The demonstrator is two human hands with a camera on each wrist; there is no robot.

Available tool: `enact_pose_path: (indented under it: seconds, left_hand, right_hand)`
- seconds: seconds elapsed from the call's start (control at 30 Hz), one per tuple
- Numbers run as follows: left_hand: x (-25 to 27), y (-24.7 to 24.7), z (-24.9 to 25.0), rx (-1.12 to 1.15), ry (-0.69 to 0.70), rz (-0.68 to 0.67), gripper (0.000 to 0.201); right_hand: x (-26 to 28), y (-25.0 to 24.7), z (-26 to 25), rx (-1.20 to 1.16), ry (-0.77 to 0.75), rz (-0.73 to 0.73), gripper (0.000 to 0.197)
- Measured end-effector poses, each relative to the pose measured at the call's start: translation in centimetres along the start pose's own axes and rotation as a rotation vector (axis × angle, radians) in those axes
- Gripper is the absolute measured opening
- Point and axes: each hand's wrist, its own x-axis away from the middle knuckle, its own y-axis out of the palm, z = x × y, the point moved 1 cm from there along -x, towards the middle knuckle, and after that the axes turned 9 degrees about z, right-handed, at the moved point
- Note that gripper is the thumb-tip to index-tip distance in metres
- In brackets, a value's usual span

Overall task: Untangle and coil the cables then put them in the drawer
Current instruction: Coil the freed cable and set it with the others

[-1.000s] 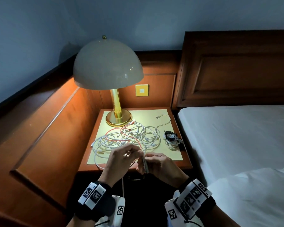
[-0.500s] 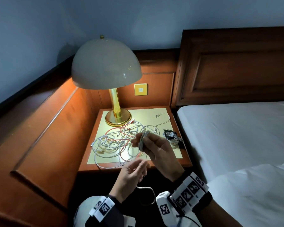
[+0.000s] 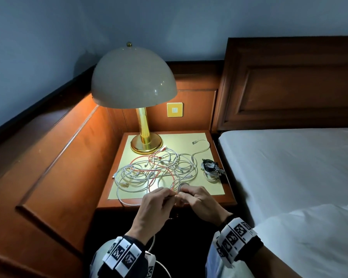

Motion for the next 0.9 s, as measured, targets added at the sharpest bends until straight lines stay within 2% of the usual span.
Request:
enact_pose_path:
  seconds: [0.2,0.33,0.4,0.53,0.6,0.7,0.8,0.87,0.9]
  left_hand:
    - [-1.1,-0.7,-0.7,0.118,-0.097,0.002,0.011]
    - [-1.7,-0.7,-1.1,0.239,-0.226,-0.027,0.011]
    - [-1.6,-0.8,-1.3,0.321,-0.318,-0.043,0.018]
    - [-0.4,-0.5,-2.4,0.744,-0.636,-0.041,0.042]
    - [-0.2,-0.5,-2.6,0.769,-0.673,-0.01,0.047]
    - [0.0,-0.1,-1.7,0.807,-0.678,0.033,0.042]
    - [0.7,1.0,-0.7,0.894,-0.707,0.051,0.014]
    - [1.2,1.7,-0.7,0.883,-0.723,0.069,0.021]
    - [1.4,2.1,-0.7,0.862,-0.735,0.074,0.017]
  right_hand:
    - [1.1,0.4,-0.6,-0.41,0.176,-0.167,0.038]
    - [1.3,1.4,-0.6,-0.627,0.279,-0.216,0.031]
    - [1.3,1.8,-0.8,-0.713,0.296,-0.225,0.029]
    - [1.9,1.6,-1.2,-0.917,0.35,-0.278,0.03]
    - [2.2,1.3,-1.6,-0.931,0.341,-0.317,0.03]
    - [2.3,1.4,-2.1,-0.936,0.325,-0.348,0.029]
    - [1.8,1.3,-2.6,-0.956,0.267,-0.341,0.028]
    - [1.4,1.2,-2.8,-0.998,0.219,-0.323,0.03]
    - [1.2,1.2,-2.9,-1.013,0.198,-0.307,0.031]
